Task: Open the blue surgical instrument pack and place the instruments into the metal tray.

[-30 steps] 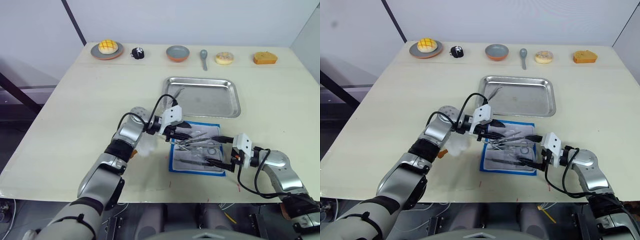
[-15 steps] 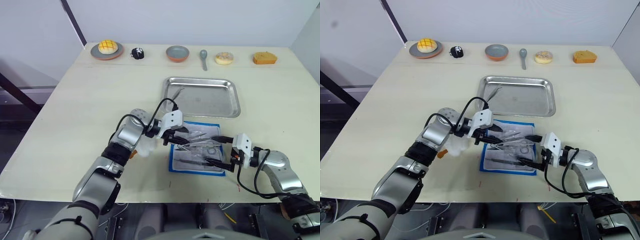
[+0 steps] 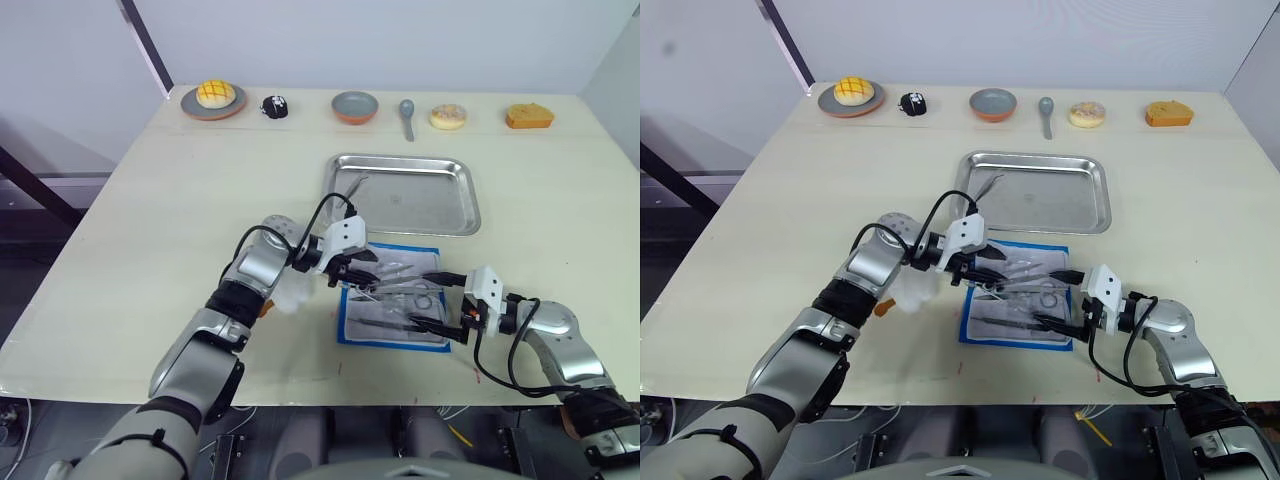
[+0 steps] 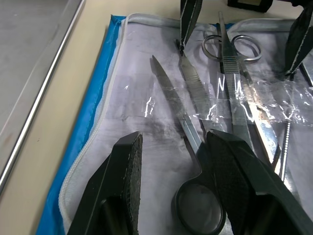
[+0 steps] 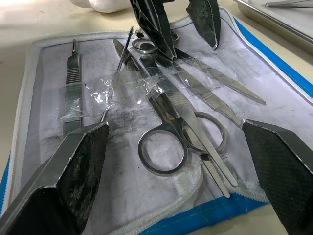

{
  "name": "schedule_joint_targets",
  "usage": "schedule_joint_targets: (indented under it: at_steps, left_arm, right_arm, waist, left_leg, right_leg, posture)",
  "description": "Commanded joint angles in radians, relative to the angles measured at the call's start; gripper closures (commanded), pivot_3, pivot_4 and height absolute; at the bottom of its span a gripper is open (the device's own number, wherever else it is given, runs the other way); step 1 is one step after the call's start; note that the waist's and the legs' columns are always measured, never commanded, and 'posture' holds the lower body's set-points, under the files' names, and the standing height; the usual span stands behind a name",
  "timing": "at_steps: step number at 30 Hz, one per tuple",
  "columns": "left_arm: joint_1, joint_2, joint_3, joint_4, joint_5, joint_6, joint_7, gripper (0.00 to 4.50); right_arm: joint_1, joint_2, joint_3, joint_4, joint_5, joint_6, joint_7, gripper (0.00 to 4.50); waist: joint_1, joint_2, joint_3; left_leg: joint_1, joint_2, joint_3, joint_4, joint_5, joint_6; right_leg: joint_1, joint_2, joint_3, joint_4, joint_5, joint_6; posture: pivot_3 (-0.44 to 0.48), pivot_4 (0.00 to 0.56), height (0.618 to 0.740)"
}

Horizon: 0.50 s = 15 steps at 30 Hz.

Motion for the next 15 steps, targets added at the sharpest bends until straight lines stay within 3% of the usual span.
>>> schedule_joint_targets:
  at_steps: [1,11,12,13,15]
  left_arm:
    - [-0.017,-0.002,0.005,0.016,0.002,-0.019,0.003,2.25]
    - [-0.013,-0.014,-0.016,0.035,0.023,-0.061,-0.002,2.25]
    - [-0.014,-0.018,-0.017,0.039,0.025,-0.064,0.000,2.79]
    - [-0.016,-0.021,-0.018,0.044,0.028,-0.068,0.001,2.90]
    - [-0.018,-0.025,-0.017,0.051,0.032,-0.073,0.002,3.67]
  right_arm:
    - [0.056,0.000,0.046,0.076,-0.058,0.055,-0.004,0.00]
    - [0.058,0.003,0.046,0.075,-0.057,0.055,-0.006,0.00]
    - [0.059,0.003,0.046,0.075,-0.057,0.055,-0.006,0.00]
    - [0.059,0.003,0.046,0.074,-0.057,0.055,-0.006,0.00]
    - [0.060,0.003,0.046,0.074,-0.057,0.056,-0.006,0.00]
  waist:
    - [0.000,0.000,0.000]
    - [0.000,0.000,0.000]
    - [0.000,0.000,0.000]
    - [0.000,0.000,0.000]
    - [0.000,0.000,0.000]
  left_leg:
    - [0.000,0.000,0.000,0.000,0.000,0.000]
    - [0.000,0.000,0.000,0.000,0.000,0.000]
    - [0.000,0.000,0.000,0.000,0.000,0.000]
    - [0.000,0.000,0.000,0.000,0.000,0.000]
    - [0.000,0.000,0.000,0.000,0.000,0.000]
  right_leg:
    - [0.000,0.000,0.000,0.000,0.000,0.000]
    - [0.000,0.000,0.000,0.000,0.000,0.000]
    - [0.000,0.000,0.000,0.000,0.000,0.000]
    - [0.000,0.000,0.000,0.000,0.000,0.000]
    - [0.000,0.000,0.000,0.000,0.000,0.000]
  posture:
    - [0.000,0.150,0.740]
    - [0.000,0.150,0.740]
    - [0.000,0.150,0.740]
    - [0.000,0.150,0.740]
    - [0.000,0.150,0.740]
